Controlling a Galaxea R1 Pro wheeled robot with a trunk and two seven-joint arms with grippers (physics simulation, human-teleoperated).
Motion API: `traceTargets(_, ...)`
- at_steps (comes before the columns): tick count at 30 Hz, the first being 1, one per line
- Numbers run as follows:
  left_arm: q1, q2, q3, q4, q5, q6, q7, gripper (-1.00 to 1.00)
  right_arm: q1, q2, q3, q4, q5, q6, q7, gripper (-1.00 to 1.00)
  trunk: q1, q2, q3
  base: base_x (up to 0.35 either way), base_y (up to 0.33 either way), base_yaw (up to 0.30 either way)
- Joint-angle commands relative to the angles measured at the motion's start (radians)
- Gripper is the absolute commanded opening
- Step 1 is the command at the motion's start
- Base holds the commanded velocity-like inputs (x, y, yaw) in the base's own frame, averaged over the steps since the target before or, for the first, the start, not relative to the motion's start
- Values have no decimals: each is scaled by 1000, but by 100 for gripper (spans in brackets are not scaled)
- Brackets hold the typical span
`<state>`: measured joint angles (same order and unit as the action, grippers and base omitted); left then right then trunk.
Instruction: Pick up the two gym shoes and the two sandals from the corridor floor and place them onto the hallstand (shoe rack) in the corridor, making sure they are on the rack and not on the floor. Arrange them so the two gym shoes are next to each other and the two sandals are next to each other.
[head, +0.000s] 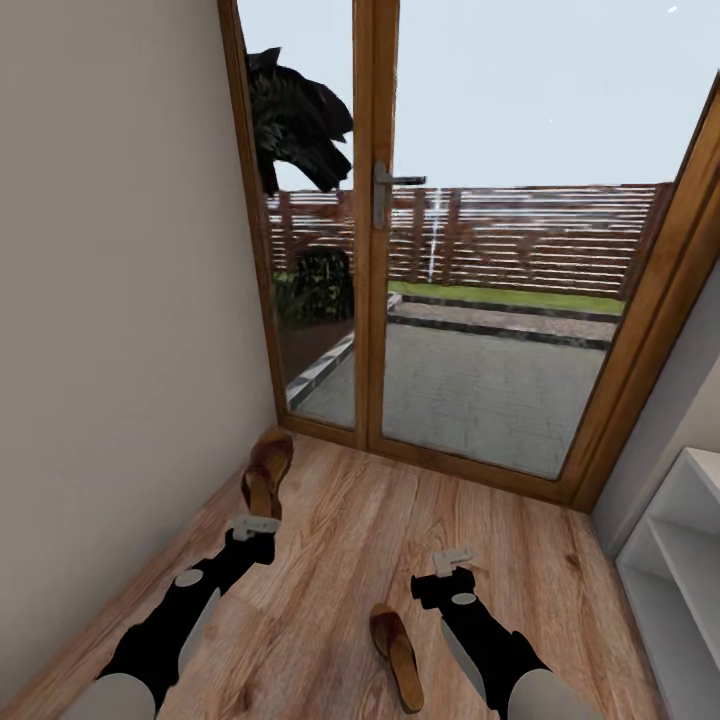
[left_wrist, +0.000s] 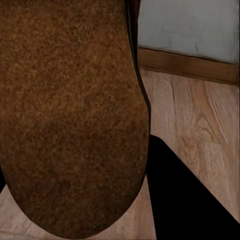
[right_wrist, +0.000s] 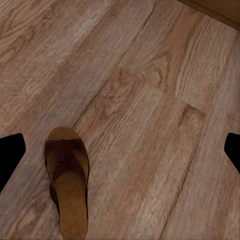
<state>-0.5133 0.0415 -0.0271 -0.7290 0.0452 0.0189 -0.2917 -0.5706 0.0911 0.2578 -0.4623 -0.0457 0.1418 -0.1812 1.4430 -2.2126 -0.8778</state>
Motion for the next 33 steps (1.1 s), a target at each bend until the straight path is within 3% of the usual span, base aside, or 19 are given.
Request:
traceTargets(1,0,1,-32,-2,1,2,-1,-100,-1,-1,8,0,-5,6,-8,100,0,0,-1,0,0,0)
traceTargets(3,-1,1,-67,-4,1,4,0,-100,-1,-2,8,2,-5,6,-5,100,0,0,-1,0,0,0)
traceTargets(8,-2,1,-99,-8,5,4,0,-100,-1,-6,8,5,-5,6,3,100,0,0,-1,0,0,0)
traceTargets(13,-2,0,-106,-9,6,5,0,-100,-2,-7,8,9,-5,6,6,100,11,-21,-11,0,0,0)
traceTargets(33,-2,0,-108,-9,5,6,0,-100,-2,-7,8,24,-5,7,3,100,88,-161,-104,0,0,0)
